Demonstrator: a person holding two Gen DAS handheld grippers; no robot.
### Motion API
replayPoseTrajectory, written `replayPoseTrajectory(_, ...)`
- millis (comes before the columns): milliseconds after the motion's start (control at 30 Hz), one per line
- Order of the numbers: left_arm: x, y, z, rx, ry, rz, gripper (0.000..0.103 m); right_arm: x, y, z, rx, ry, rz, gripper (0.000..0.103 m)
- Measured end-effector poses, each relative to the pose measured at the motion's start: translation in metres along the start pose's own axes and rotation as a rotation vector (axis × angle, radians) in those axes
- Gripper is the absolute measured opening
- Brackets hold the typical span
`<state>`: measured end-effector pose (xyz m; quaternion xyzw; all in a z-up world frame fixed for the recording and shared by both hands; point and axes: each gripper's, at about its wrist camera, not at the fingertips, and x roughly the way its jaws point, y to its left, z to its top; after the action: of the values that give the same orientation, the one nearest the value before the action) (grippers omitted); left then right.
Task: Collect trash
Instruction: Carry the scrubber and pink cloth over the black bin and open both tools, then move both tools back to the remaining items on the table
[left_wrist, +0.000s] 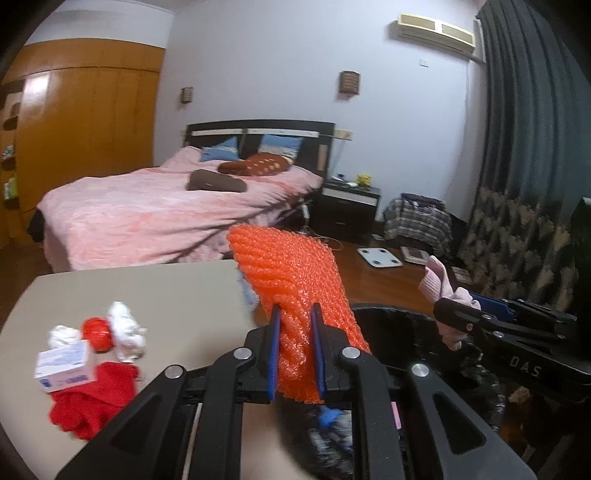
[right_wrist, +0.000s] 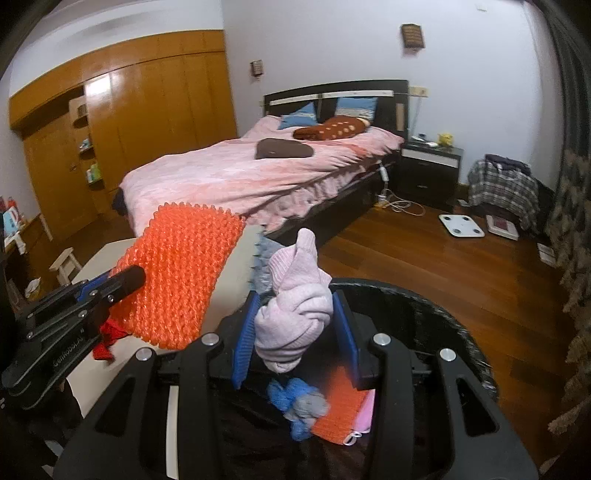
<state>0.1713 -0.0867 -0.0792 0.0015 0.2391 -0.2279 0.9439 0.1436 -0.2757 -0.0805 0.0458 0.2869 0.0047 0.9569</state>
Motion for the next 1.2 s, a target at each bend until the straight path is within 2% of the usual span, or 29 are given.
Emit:
replayPoseTrajectory(300,0.030,-0.043,-0.010,0.039,0.059,-0.100,0.015,-0.002,-0.036,-0.018,0.047,0.021,-0.070,0.039)
replayPoseTrajectory(400,0.037,-0.051,-0.016,0.048,0.078,-0.123,0.021,0.001,-0.043,-0.024,0.061,0.036,-0.086,0.040)
replayPoseTrajectory(533,0.039,-0.048,-0.018,0.038,0.089,-0.116,0.043,0.004,-0.052,-0.028,0.083,0.047,-0.106,0.046)
replayPoseTrajectory(633,0.036,-0.038,-0.019,0.027,0.082,-0.087,0.054,0.002,-0.056,-0.029,0.084,0.035,-0.125,0.063)
replayPoseTrajectory(700,0.033,-0.032,-0.018,0.024,0.075,-0.064,0.062,0.001,-0.054,-0.028,0.083,0.021,-0.134,0.078)
replayPoseTrajectory(733,0.032,-0.028,-0.018,0.021,0.070,-0.052,0.071,-0.001,-0.054,-0.028,0.082,0.013,-0.141,0.093)
replayPoseTrajectory(767,0.029,-0.024,-0.017,0.018,0.063,-0.034,0.078,-0.003,-0.052,-0.028,0.081,-0.003,-0.155,0.095)
replayPoseTrajectory(867,0.021,-0.011,-0.016,0.011,0.042,0.009,0.088,-0.004,-0.048,-0.026,0.079,-0.020,-0.152,0.098)
replayPoseTrajectory(1033,0.006,0.016,-0.018,0.006,0.022,0.096,0.093,0.002,-0.032,-0.020,0.067,-0.018,-0.127,0.098)
replayPoseTrajectory(1200,-0.010,0.052,-0.021,-0.023,0.011,0.192,0.094,0.014,-0.004,-0.014,0.044,-0.013,-0.075,0.098)
